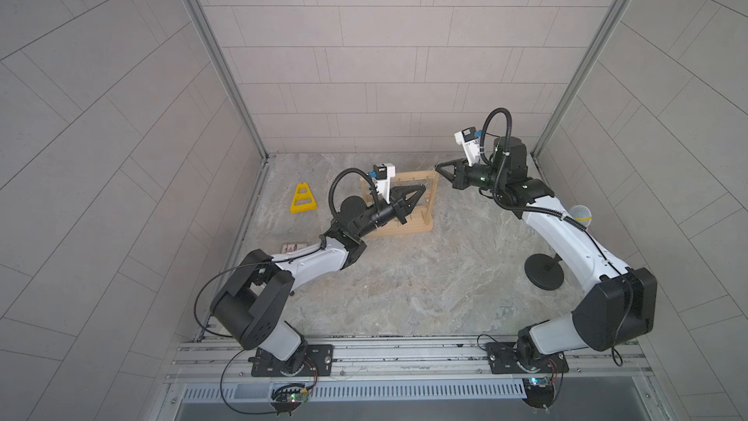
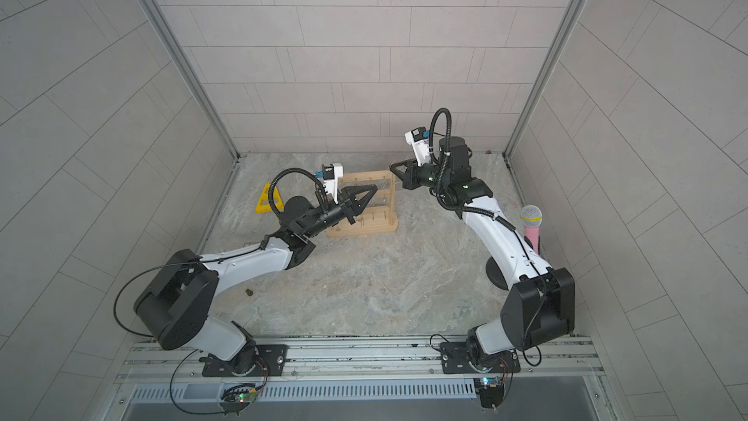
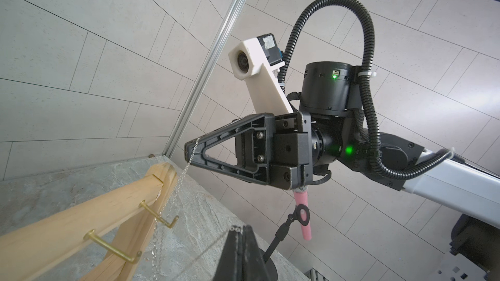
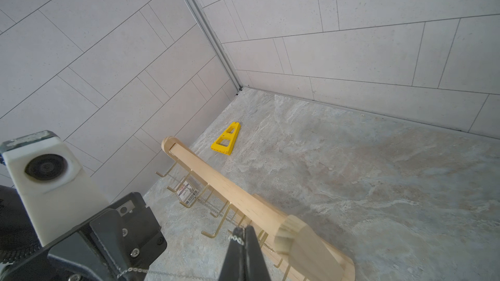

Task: Hang the necklace on the jewelry display stand
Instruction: Hang the necklace on the stand.

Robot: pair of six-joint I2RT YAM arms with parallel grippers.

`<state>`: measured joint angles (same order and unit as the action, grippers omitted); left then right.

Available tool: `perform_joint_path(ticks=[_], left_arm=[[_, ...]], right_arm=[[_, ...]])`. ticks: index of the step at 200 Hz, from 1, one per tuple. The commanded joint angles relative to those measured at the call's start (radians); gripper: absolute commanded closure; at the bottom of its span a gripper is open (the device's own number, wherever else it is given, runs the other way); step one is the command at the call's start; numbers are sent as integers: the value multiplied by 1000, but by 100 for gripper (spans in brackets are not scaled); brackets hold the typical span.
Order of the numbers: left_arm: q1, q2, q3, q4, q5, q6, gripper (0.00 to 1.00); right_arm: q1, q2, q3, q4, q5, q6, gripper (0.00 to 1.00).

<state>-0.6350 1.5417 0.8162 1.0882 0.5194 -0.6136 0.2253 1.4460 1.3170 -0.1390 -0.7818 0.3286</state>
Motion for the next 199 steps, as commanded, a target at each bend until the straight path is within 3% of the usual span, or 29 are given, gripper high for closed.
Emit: perform_joint_path(ticks=[1, 199], left_arm=[[6, 6, 11, 55, 15, -11, 100], [49, -82, -31, 64, 6, -5, 100]], right_arm=[[-9, -44, -16, 13, -11, -10, 100], [-12, -57, -10, 63, -42, 33, 98]])
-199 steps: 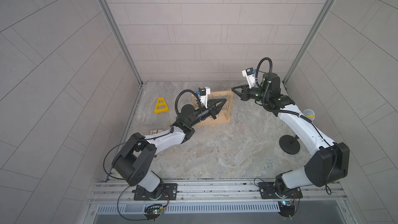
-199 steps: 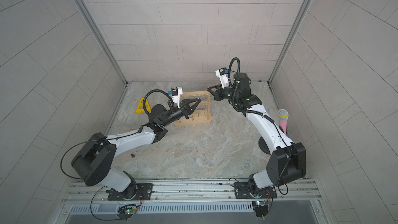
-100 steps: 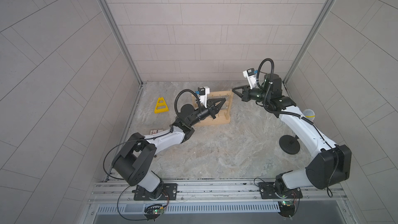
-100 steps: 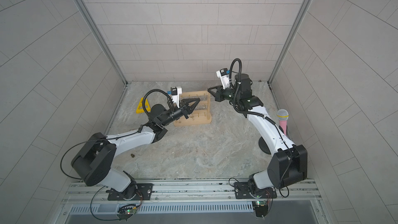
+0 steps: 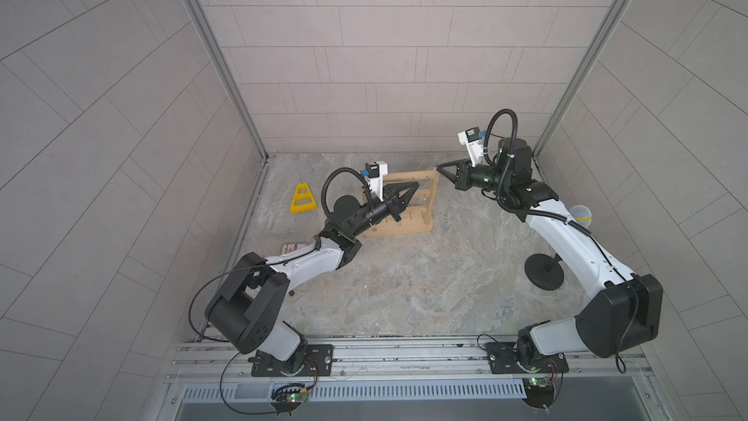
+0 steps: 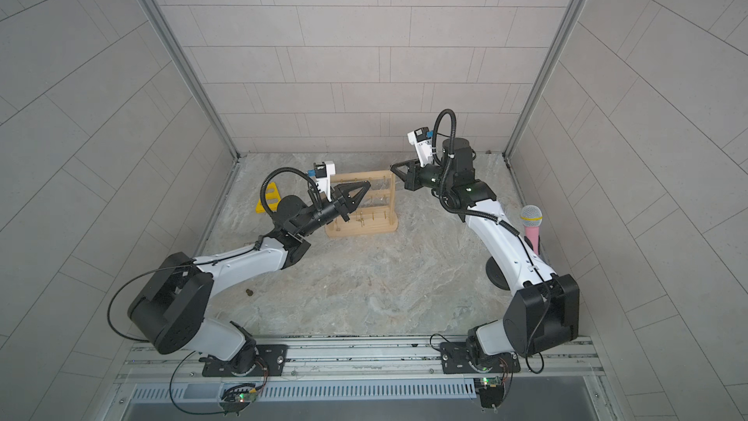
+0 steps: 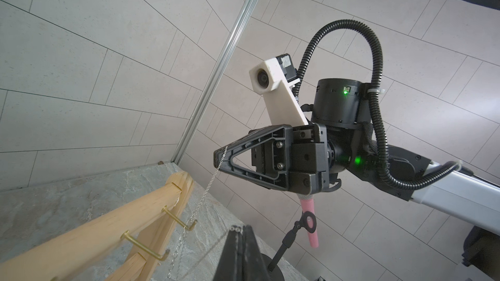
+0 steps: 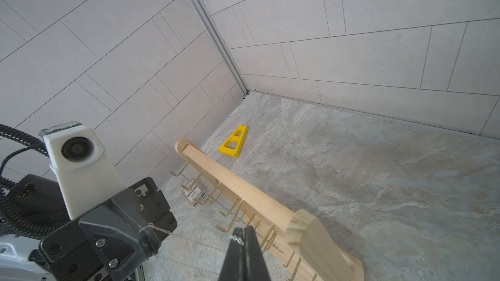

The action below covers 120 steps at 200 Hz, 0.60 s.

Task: Hang the necklace on the jewelry display stand
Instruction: Hang the necklace on the stand.

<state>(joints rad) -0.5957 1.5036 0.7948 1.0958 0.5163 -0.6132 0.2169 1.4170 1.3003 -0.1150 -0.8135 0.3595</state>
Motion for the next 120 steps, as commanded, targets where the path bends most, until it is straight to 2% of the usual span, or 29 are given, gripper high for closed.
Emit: perform_joint_path(ticks=[1, 120], left_arm=[[10, -45, -11, 56, 10, -5, 100], [27, -64, -20, 59, 27, -14, 100]], right_arm=[[-4, -28, 7, 40, -10, 3, 99], [-6, -42, -8, 48, -3, 4, 98]])
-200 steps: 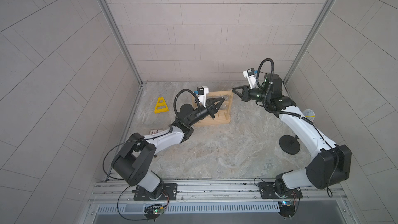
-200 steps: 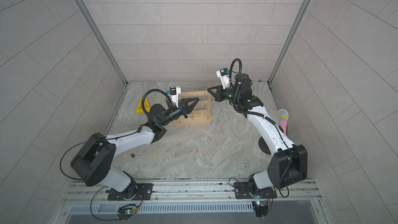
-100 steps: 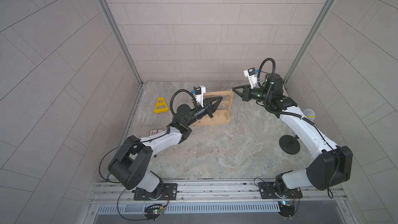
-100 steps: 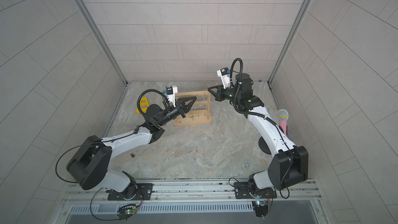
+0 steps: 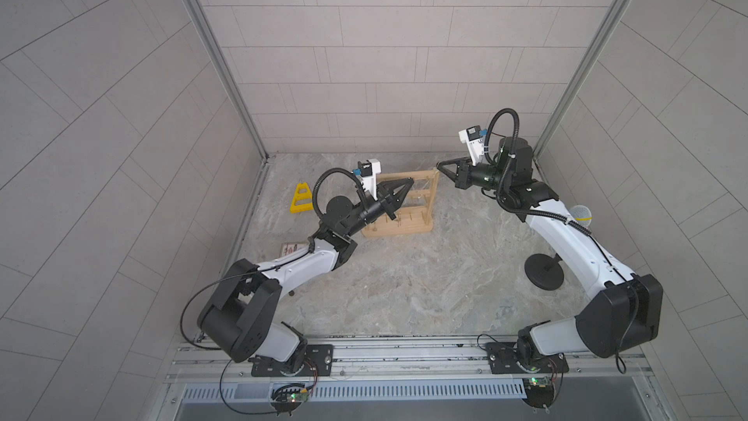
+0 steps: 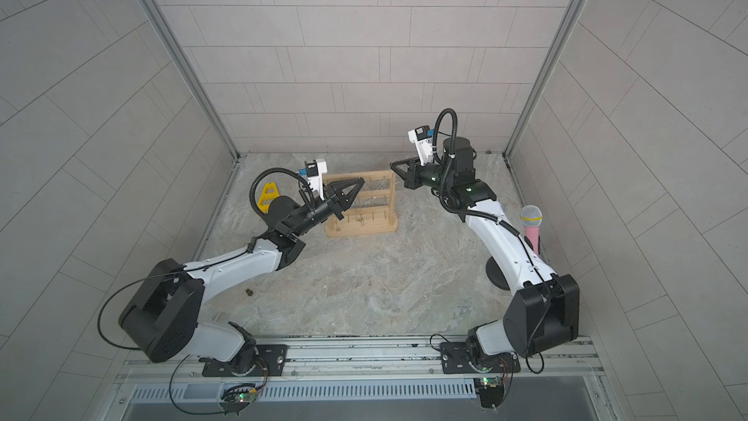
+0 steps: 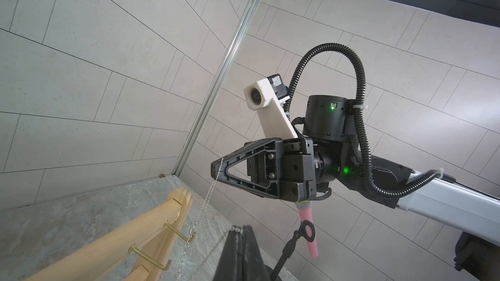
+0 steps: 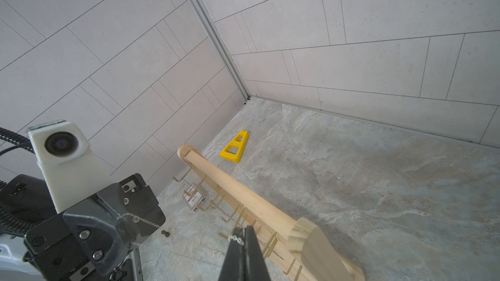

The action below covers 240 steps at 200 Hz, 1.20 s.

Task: Hang the necklace on the jewelry display stand
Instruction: Hang the necklace on the stand.

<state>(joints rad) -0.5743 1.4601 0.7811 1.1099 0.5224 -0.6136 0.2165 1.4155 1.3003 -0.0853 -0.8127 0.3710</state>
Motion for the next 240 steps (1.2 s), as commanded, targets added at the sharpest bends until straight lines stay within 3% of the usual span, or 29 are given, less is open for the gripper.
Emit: perform_joint_path(ticks=[1, 121, 240], left_arm=[[5, -21, -6, 44, 22, -14, 100], [-1, 4, -3, 19, 32, -3, 100], [-102, 13, 14, -254, -46, 113, 100]], right_arm=[[-6, -41, -8, 19, -3, -7, 98], [-24, -27, -42, 12, 7, -17, 98], [-29, -38, -140, 11, 46, -39, 95]])
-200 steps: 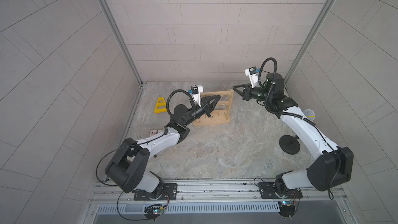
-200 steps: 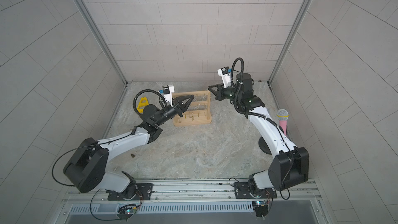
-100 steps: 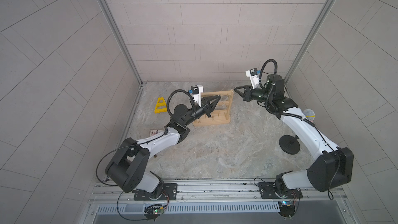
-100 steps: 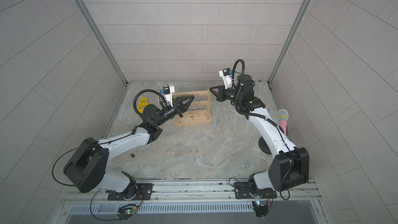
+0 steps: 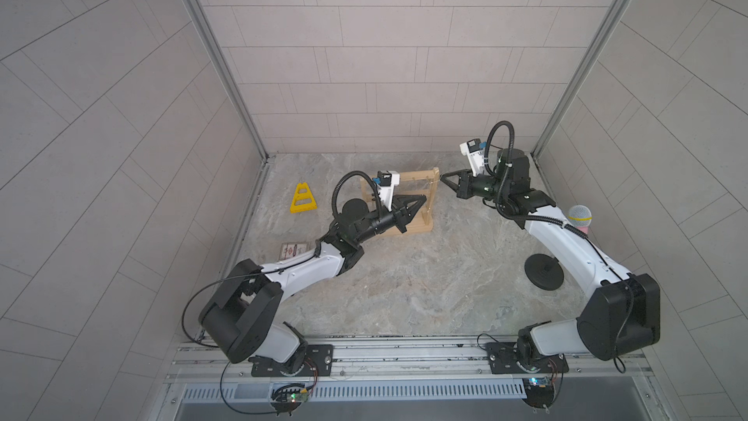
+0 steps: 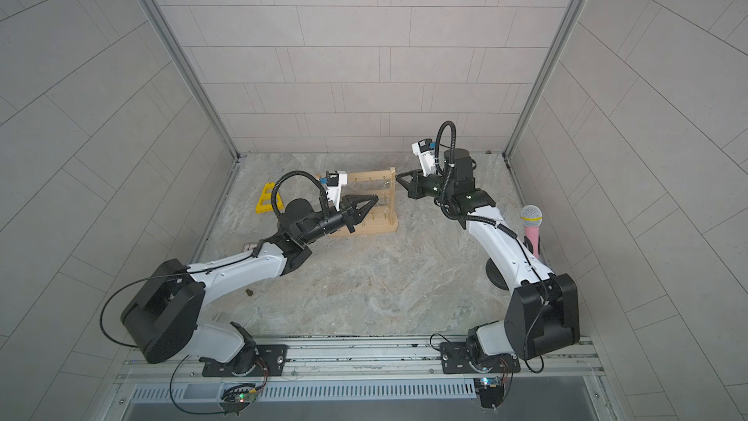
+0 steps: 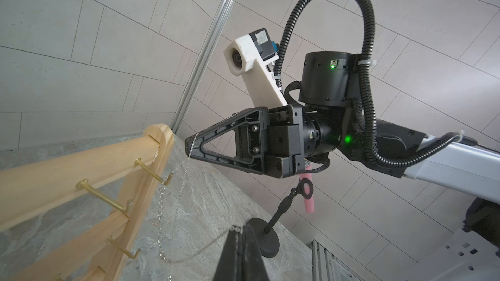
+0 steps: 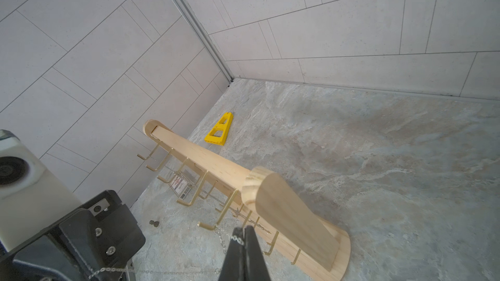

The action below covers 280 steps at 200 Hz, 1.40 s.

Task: Hang the necklace on the jewelry display stand
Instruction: Hang the necklace on the stand.

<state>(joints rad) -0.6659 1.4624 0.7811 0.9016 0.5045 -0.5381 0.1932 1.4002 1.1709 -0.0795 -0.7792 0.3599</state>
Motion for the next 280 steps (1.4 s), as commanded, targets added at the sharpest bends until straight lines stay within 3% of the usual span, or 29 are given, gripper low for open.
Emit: perform_joint_path(ticks=[1, 95, 184, 229, 280], left_arm=[[-11, 11, 14, -47, -29, 38, 100], [-42, 30, 44, -237, -137, 111, 100], [-66, 65, 101, -329, -258, 150, 100], [-67, 79, 109, -343, -261, 162, 100], [-67, 76, 106, -348, -254, 167, 100]], right_arm=[[-6, -22, -12, 6, 12, -28, 95], [-5, 13, -68, 16, 43, -67, 95], [24, 60, -90, 33, 50, -85, 85], [23, 57, -109, 44, 46, -82, 82], [36, 46, -173, 104, 4, -47, 73]])
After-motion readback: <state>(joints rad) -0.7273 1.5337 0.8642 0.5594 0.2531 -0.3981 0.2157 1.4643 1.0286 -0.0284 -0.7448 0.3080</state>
